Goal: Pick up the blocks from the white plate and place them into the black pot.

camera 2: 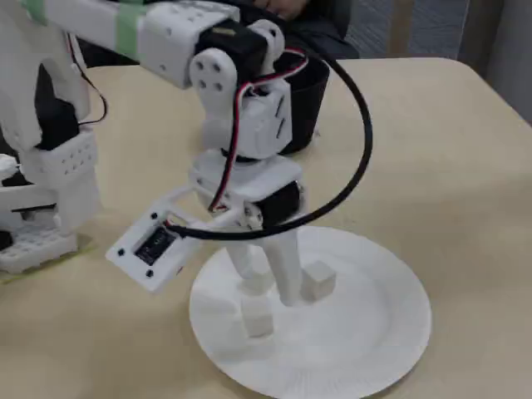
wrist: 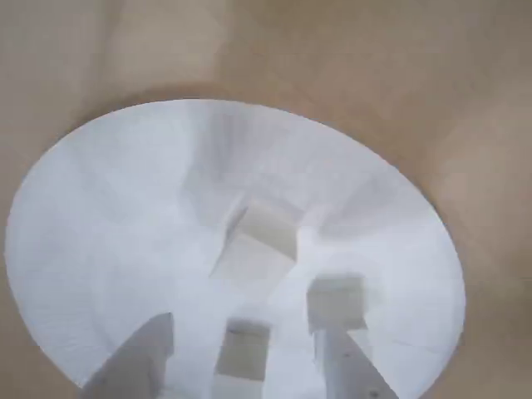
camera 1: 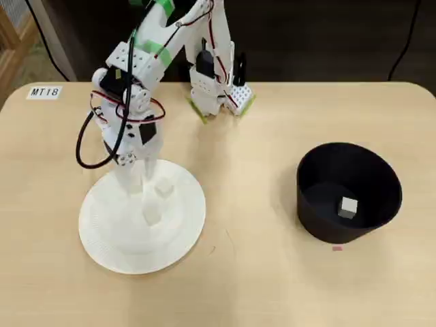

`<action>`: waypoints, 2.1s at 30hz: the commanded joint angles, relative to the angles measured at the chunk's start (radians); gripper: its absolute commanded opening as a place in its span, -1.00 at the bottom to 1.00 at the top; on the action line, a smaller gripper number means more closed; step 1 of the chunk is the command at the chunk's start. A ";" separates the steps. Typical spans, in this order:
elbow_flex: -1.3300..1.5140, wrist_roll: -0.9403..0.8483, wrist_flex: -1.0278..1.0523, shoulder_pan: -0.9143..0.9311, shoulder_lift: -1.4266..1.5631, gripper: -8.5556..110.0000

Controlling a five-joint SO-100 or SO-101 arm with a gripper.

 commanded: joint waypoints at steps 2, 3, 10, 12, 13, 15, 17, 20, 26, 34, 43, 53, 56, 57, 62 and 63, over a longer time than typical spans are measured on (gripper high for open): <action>-0.049 -0.014 0.034 0.006 -0.005 -0.39; -0.044 -0.012 0.038 0.009 -0.015 -0.38; -0.052 0.023 0.017 0.044 -0.084 -0.39; -0.055 0.031 0.005 0.054 -0.095 -0.38; -0.057 0.035 -0.002 0.057 -0.101 -0.38; -0.061 0.044 -0.015 0.057 -0.117 -0.39; -0.066 0.055 -0.026 0.054 -0.135 -0.41; -0.067 0.074 -0.058 0.046 -0.152 -0.48; -0.069 0.104 -0.110 0.038 -0.169 -0.74; -0.121 0.086 -0.141 0.023 -0.181 -0.90; -0.163 -0.201 -0.388 -0.127 0.114 -0.90; -0.160 -0.485 -0.322 -0.667 0.405 -0.90; -0.152 -0.566 -0.293 -0.845 0.430 -0.90; -0.146 -0.595 -0.284 -0.900 0.431 -0.90; 0.003 -0.649 -0.364 -1.104 0.465 -0.90; 0.038 -0.652 -0.393 -1.131 0.466 -0.90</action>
